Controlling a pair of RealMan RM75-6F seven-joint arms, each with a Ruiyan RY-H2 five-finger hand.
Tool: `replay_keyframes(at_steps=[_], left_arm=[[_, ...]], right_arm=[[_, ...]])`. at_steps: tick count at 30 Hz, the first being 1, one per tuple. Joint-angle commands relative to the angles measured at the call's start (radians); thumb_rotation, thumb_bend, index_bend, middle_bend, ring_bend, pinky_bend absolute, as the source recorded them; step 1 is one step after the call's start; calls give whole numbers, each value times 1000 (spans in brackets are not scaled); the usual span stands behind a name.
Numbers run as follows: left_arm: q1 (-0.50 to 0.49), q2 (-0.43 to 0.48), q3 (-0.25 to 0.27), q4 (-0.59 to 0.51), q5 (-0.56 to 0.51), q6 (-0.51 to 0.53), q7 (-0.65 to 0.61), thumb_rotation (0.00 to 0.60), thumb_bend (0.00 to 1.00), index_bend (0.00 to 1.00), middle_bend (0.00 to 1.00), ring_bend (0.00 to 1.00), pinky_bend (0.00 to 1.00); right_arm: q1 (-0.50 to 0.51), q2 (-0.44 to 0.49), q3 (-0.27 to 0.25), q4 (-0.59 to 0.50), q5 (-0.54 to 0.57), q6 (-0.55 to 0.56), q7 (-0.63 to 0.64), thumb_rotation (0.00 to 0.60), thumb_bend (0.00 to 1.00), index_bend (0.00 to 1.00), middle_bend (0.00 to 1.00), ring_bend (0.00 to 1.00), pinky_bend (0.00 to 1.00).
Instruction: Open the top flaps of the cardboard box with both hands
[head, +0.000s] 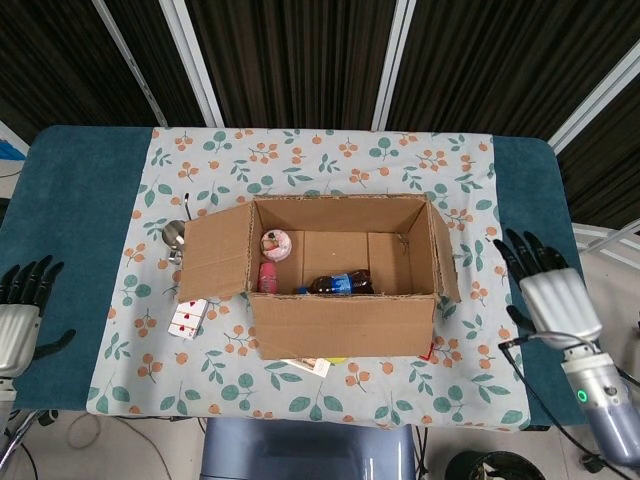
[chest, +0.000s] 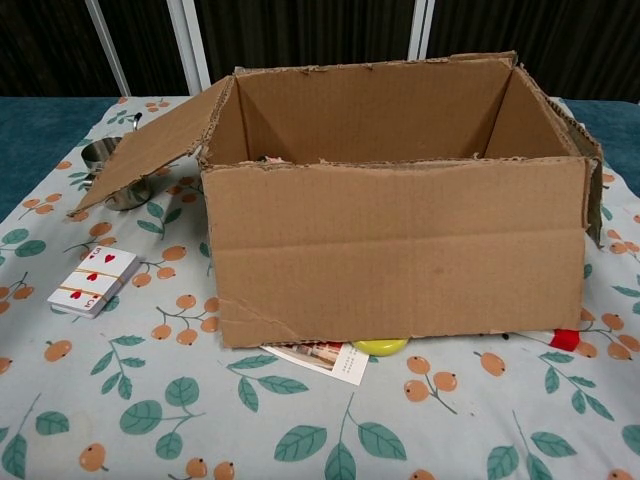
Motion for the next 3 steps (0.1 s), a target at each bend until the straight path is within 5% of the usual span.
replay_keyframes(at_steps=[1, 3], left_arm=[[3, -3, 6, 17, -2, -8, 11, 600, 138, 0, 0, 0, 0], [2, -3, 7, 12, -4, -12, 20, 600, 137, 0, 0, 0, 0]], right_arm=[[-168, -160, -90, 113, -74, 171, 24, 600, 298, 0, 0, 0, 216], [-192, -197, -92, 178, -99, 197, 66, 600, 294, 0, 0, 0, 216]])
